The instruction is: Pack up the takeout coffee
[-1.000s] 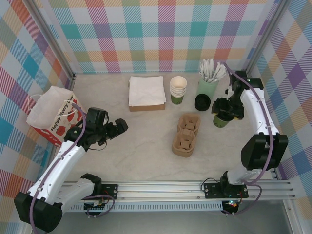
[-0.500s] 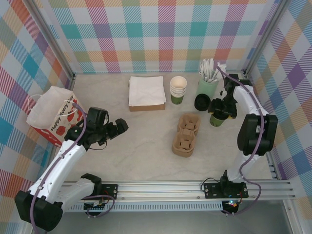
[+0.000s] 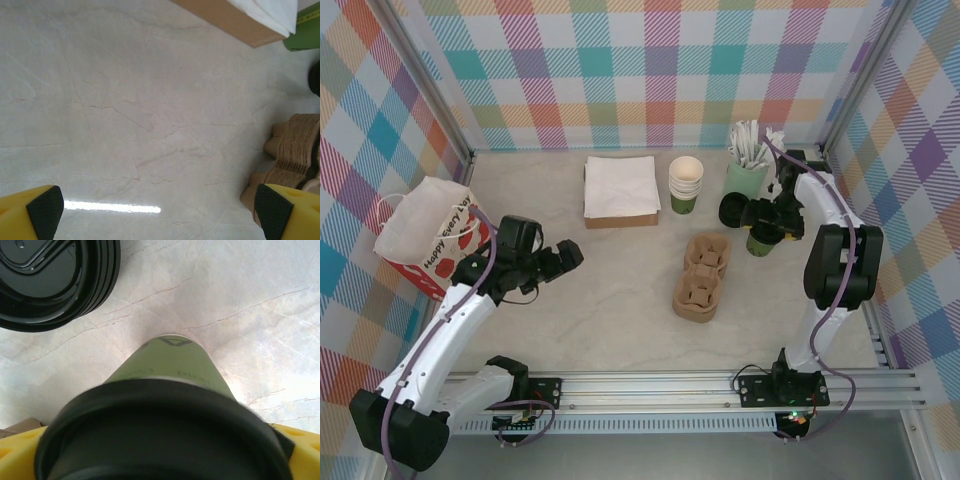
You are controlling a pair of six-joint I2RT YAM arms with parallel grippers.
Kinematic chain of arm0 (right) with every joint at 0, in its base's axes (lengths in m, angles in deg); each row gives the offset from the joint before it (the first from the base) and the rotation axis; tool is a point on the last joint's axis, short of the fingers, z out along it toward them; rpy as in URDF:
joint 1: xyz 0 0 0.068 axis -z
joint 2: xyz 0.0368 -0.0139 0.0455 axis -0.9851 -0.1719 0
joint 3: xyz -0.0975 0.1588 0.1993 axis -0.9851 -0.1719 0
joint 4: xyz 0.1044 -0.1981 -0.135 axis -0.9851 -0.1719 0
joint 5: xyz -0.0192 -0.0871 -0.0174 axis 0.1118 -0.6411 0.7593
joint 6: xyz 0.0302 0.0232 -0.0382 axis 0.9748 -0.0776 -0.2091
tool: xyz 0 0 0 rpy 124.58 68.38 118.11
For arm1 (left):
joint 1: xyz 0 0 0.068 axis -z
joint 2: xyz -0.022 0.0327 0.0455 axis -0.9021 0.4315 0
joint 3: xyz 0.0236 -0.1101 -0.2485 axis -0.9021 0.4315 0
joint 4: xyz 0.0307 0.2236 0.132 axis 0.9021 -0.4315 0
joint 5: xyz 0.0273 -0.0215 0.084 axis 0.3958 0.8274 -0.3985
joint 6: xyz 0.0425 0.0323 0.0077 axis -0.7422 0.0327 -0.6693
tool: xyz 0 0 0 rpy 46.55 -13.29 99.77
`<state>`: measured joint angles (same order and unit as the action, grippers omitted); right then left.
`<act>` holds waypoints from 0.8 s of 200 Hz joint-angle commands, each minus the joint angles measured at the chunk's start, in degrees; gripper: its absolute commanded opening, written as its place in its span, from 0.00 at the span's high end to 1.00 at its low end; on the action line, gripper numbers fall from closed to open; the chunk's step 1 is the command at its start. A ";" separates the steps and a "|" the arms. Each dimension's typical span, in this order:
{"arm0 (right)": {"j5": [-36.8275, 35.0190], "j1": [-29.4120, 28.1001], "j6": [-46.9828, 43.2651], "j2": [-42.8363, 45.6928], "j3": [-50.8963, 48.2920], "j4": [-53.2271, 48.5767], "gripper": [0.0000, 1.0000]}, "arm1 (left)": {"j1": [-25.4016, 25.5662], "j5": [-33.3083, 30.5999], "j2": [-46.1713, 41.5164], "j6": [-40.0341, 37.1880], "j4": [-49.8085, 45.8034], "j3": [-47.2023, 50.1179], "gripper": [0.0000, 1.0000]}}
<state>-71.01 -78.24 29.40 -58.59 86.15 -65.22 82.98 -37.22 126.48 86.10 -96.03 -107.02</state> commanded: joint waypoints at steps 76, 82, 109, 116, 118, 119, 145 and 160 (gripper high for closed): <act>-1.98 -0.20 3.14 22.72 -7.93 1.65 0.00 | -0.94 -13.33 9.49 -16.13 -20.88 -29.65 0.00; -0.55 -0.20 3.15 24.25 -8.31 1.93 0.00 | -1.17 -14.97 11.09 -17.55 -22.89 -32.55 0.00; 5.85 -0.17 4.38 30.17 -10.54 2.95 0.00 | -4.40 -19.11 17.37 -23.42 -30.11 -45.89 0.00; 7.85 -0.19 4.71 31.44 -11.26 3.27 0.00 | -5.93 -19.51 18.79 -24.54 -31.08 -48.25 0.00; 8.47 -0.20 4.70 31.80 -11.50 3.30 0.00 | -6.32 -19.53 19.01 -24.93 -31.35 -48.83 0.00; 8.73 -0.20 4.74 31.94 -11.59 3.37 0.00 | -6.63 -19.58 19.20 -25.06 -31.40 -49.04 0.00; 13.89 -0.20 5.44 34.46 -13.73 3.29 0.00 | -13.52 -21.34 22.08 -29.47 -32.34 -54.11 0.00; 15.36 -0.17 5.28 35.29 -14.71 3.21 0.00 | -18.47 -22.45 22.82 -32.09 -31.39 -54.96 0.00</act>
<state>-61.72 -78.26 33.84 -24.36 73.25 -62.73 70.52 -55.60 148.42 60.72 -124.05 -159.41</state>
